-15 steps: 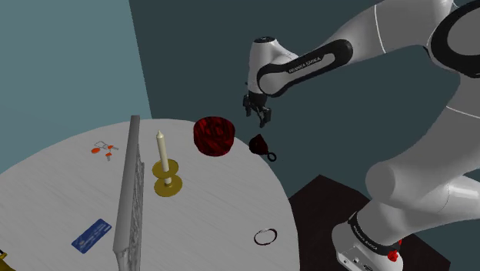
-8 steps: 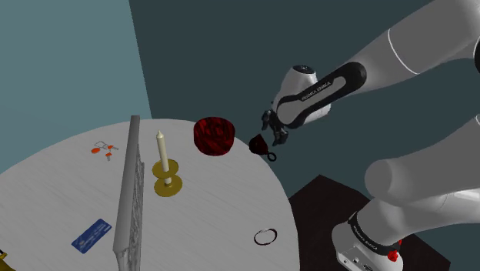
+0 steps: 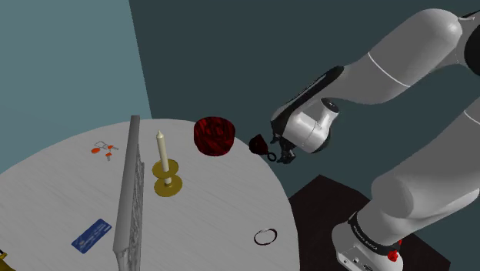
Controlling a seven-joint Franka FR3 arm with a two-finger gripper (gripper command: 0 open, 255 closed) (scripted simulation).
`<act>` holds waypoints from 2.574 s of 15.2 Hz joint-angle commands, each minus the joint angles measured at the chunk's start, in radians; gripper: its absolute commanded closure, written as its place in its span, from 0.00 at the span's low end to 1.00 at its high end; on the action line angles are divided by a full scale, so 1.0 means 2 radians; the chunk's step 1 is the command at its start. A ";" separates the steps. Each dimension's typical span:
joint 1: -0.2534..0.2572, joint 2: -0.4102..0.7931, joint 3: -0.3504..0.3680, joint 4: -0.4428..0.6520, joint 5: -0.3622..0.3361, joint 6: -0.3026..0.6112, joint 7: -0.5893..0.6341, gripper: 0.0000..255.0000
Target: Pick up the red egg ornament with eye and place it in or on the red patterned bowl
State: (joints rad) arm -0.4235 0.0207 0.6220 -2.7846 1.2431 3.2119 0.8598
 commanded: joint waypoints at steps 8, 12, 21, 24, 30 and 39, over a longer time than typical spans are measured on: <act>0.208 0.096 -0.228 0.134 0.468 0.015 -0.489 0.00; 0.209 0.096 -0.228 0.134 0.468 0.015 -0.489 0.00; 0.209 0.096 -0.228 0.134 0.468 0.015 -0.489 1.00; 0.164 0.089 -0.179 0.127 0.439 0.024 -0.460 1.00; -0.224 0.100 0.210 0.136 0.450 0.102 -0.505 1.00; -0.450 0.111 0.424 0.176 0.584 0.171 -0.669 1.00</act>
State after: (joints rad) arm -1.2707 0.2442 1.4201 -2.4348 2.3845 3.5425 -0.4469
